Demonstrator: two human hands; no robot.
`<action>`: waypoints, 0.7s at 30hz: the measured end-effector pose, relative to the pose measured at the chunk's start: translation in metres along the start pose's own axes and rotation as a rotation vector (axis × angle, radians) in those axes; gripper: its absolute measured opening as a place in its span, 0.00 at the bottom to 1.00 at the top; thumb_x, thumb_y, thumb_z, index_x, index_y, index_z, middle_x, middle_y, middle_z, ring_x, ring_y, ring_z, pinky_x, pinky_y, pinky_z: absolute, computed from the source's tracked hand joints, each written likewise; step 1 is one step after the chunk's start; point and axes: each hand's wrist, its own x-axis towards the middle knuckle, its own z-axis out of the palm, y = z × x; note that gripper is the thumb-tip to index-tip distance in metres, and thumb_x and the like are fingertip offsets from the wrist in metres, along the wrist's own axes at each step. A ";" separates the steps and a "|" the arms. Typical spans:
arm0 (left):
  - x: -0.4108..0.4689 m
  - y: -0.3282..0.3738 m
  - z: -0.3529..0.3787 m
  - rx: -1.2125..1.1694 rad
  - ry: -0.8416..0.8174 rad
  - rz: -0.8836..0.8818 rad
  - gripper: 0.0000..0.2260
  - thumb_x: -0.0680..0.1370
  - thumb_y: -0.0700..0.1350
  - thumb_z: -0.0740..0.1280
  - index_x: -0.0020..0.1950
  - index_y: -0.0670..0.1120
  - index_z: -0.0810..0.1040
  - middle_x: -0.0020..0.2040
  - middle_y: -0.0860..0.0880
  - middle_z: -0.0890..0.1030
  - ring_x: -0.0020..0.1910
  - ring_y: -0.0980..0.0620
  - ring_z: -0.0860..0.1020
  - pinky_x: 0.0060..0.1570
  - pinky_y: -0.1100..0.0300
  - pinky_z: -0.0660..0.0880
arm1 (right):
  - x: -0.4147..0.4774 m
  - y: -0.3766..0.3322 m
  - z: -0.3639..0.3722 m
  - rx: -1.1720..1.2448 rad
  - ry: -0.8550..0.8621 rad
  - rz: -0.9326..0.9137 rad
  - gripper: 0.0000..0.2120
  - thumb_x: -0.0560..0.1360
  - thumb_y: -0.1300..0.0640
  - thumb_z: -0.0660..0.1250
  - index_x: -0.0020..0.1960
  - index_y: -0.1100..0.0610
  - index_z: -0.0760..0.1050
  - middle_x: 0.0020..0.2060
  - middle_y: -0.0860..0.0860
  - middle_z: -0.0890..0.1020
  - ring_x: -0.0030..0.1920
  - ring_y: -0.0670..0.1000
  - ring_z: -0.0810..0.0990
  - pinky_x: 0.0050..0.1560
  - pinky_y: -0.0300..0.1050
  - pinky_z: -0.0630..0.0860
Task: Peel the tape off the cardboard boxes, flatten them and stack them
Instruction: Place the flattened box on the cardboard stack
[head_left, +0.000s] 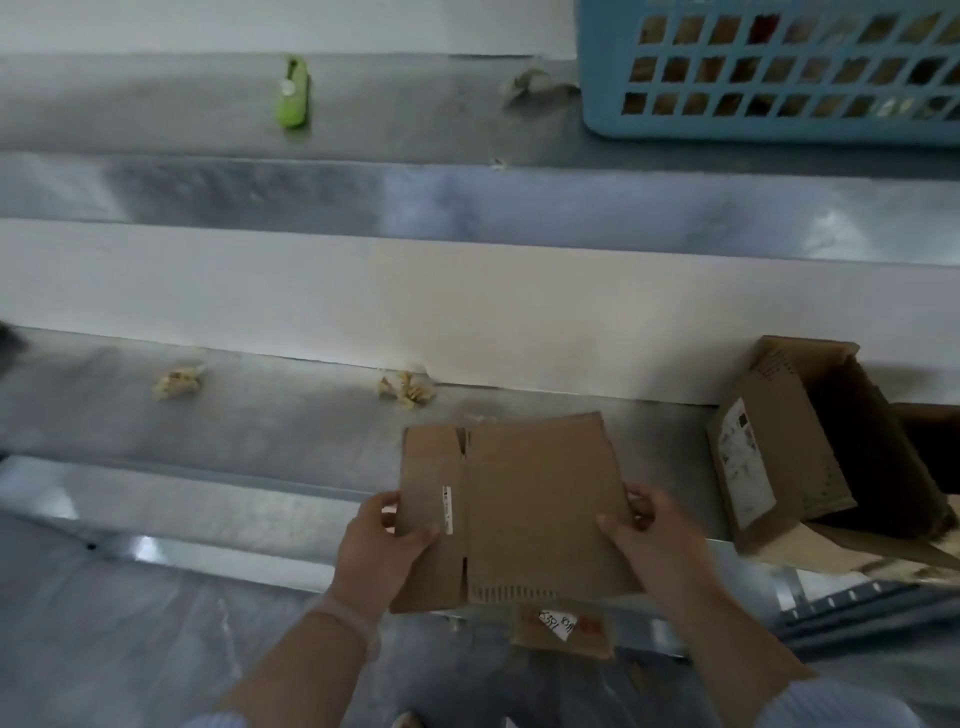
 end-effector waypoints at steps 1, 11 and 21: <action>-0.002 -0.005 -0.009 -0.042 0.024 -0.006 0.25 0.70 0.48 0.76 0.63 0.48 0.71 0.53 0.48 0.80 0.47 0.51 0.79 0.42 0.61 0.73 | -0.002 -0.007 0.005 -0.006 0.003 -0.035 0.20 0.72 0.53 0.75 0.61 0.46 0.72 0.48 0.43 0.78 0.44 0.42 0.76 0.38 0.35 0.70; -0.015 -0.075 -0.151 -0.054 0.320 0.044 0.25 0.71 0.53 0.74 0.65 0.53 0.69 0.45 0.56 0.77 0.42 0.54 0.77 0.38 0.59 0.69 | -0.043 -0.105 0.122 -0.001 -0.146 -0.238 0.21 0.72 0.52 0.75 0.61 0.48 0.69 0.50 0.46 0.77 0.45 0.46 0.77 0.38 0.41 0.72; -0.005 -0.194 -0.364 -0.115 0.547 -0.005 0.27 0.71 0.52 0.75 0.67 0.50 0.69 0.44 0.59 0.74 0.40 0.58 0.73 0.35 0.66 0.66 | -0.134 -0.238 0.329 0.039 -0.311 -0.422 0.20 0.73 0.55 0.74 0.60 0.49 0.69 0.50 0.47 0.77 0.47 0.48 0.77 0.43 0.45 0.72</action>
